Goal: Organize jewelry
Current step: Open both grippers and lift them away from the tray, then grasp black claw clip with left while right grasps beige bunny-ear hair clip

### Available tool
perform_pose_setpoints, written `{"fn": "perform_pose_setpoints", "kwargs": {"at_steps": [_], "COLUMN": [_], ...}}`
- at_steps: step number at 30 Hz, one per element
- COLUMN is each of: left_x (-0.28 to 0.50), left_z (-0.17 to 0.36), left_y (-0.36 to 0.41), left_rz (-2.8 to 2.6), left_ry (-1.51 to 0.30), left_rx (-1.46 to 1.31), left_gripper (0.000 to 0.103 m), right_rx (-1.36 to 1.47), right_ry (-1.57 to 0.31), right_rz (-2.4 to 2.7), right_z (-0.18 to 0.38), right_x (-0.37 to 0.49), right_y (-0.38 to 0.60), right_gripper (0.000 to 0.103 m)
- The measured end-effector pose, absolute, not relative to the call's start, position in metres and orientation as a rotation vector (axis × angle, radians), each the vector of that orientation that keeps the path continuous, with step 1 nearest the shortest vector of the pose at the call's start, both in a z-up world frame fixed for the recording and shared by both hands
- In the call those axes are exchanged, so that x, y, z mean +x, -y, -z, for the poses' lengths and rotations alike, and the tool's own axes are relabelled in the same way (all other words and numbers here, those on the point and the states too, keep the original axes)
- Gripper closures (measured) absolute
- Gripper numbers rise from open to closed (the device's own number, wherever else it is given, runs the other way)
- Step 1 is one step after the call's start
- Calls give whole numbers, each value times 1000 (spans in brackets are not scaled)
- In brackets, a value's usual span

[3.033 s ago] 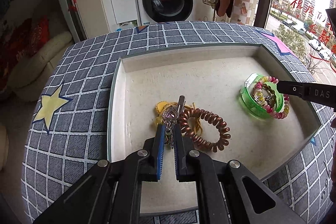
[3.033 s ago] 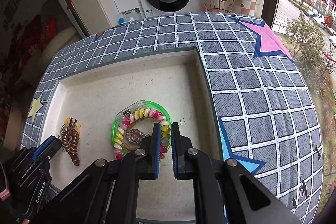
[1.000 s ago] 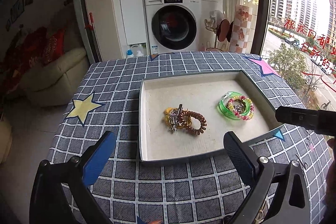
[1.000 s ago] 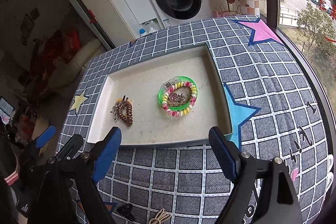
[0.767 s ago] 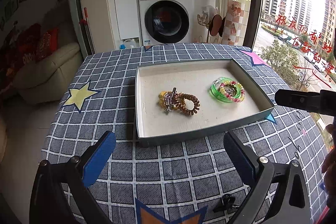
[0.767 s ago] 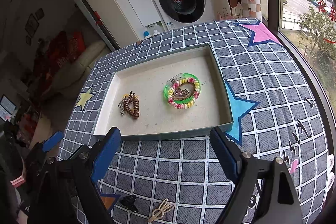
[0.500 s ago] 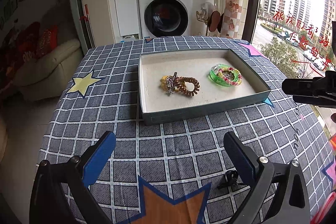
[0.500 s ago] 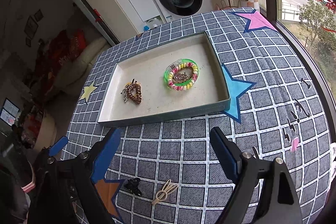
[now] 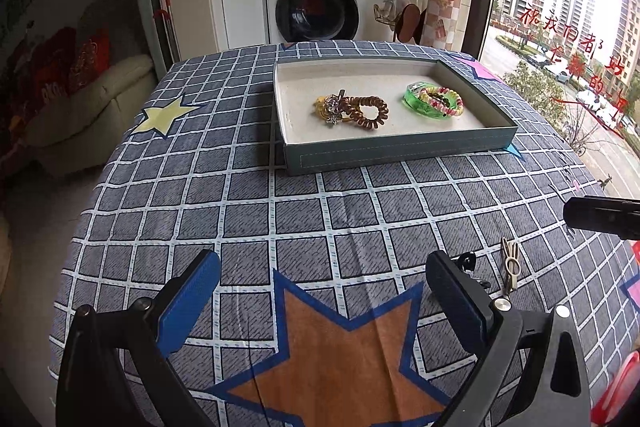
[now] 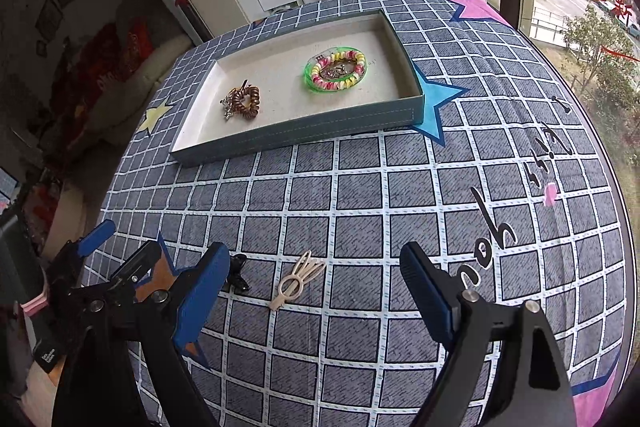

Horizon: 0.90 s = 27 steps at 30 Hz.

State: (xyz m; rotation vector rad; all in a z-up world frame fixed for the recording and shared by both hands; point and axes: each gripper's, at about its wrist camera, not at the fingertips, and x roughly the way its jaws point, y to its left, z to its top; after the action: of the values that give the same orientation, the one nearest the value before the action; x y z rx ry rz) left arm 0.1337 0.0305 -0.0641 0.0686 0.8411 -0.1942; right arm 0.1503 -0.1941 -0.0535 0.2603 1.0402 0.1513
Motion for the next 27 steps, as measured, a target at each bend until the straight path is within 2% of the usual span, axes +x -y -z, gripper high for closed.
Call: {"fn": "perform_pose_setpoints", "kwargs": {"at_steps": [12,27], "left_x": [123,126], "left_z": [72,92], "left_y": [-25,29], "left_rz": [263,408], "left_ry": [-859,-877], "left_rx": [90,261], "left_gripper": [0,0], "right_rx": [125,101], "right_ry": [-1068,-1083], "right_rz": [-132,-111], "right_z": [77,96], "right_x": [113,100], "right_y": [170,173], "right_gripper": [14,14]}}
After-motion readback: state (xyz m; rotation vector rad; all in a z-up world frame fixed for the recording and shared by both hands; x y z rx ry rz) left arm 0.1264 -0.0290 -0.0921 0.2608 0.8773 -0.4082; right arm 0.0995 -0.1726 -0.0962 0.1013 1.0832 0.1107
